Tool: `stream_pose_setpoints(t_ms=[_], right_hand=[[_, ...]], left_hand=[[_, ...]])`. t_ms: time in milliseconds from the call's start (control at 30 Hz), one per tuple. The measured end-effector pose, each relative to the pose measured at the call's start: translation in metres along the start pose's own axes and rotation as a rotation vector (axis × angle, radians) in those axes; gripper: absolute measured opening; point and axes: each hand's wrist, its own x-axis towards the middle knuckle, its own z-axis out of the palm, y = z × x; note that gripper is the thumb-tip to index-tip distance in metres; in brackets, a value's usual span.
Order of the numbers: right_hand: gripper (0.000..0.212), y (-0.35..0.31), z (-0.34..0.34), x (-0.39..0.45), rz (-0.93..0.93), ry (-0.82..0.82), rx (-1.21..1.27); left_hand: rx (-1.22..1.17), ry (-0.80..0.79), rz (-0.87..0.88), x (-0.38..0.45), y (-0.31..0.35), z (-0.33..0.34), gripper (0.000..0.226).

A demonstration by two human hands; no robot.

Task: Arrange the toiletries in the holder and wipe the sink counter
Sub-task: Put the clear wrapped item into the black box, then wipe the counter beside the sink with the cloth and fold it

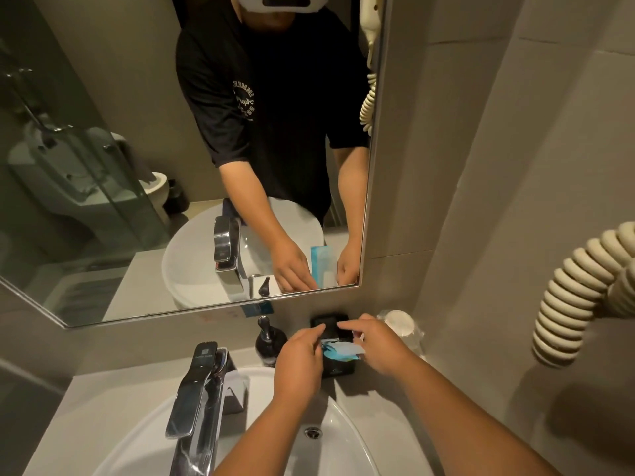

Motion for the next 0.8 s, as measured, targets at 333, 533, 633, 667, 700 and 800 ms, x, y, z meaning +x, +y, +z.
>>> stream_pose_setpoints(t_ms=[333,533,633,667,700,800], right_hand=[[0.039,-0.018,0.006,-0.108,0.177,0.249,-0.234],[0.060,-0.050,0.058,-0.186,0.111,0.015,-0.438],[0.064,-0.067,0.080,-0.208,0.053,-0.019,-0.465],[0.065,-0.073,0.087,-0.214,0.033,-0.025,-0.475],[0.066,-0.078,0.093,-0.220,0.010,-0.026,-0.492],[0.067,-0.097,0.108,-0.235,-0.044,-0.033,-0.528]], left_hand=[[0.264,-0.112,-0.015,-0.093,-0.009,-0.031,0.036],[0.601,-0.272,0.159,-0.171,-0.044,-0.054,0.062],[0.610,-0.260,0.159,-0.199,-0.061,-0.066,0.063],[0.615,-0.253,0.153,-0.208,-0.066,-0.071,0.063],[0.624,-0.243,0.155,-0.215,-0.071,-0.076,0.063],[0.606,-0.193,0.173,-0.237,-0.085,-0.095,0.054]])
